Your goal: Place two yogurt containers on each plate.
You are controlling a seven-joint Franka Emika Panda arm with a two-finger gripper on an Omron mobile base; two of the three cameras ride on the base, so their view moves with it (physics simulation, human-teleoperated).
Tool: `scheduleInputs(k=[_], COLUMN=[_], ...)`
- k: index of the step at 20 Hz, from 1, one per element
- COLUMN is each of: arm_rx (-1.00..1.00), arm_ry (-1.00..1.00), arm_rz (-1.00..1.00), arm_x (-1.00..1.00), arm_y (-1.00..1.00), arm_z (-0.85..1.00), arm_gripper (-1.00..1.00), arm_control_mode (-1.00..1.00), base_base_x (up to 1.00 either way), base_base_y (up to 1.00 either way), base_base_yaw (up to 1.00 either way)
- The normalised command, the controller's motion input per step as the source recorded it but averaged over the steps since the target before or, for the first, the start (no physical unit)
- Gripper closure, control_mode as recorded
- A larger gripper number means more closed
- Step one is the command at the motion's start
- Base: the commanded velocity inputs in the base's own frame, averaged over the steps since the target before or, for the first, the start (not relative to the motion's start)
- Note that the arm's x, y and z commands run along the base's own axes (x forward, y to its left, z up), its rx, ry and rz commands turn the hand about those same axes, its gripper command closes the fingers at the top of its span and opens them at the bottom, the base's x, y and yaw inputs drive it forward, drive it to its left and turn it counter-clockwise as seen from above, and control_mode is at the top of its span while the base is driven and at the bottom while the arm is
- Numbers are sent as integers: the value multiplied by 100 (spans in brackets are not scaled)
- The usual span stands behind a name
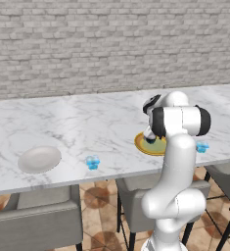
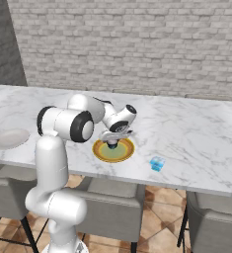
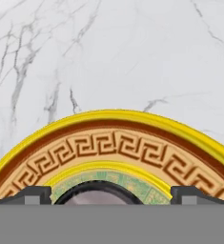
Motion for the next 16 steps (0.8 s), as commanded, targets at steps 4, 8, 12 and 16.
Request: scheduleInputs(k=[4, 8, 12, 16], arm_rx=[0, 0, 0, 0], arm_ry=[0, 0, 2, 0], arm_rz=[0, 0, 0, 0], arm_x=[0, 0, 0, -9], arm_y=[-1, 0, 0, 0], arm_z=[14, 23, 23, 27], arm_gripper=[-100, -100, -100, -100], arm_control_mode=[-100, -100, -100, -100], base_base_x=[0, 0, 0, 0], base_base_y=[0, 0, 0, 0], base_base_yaw=[0, 0, 0, 0])
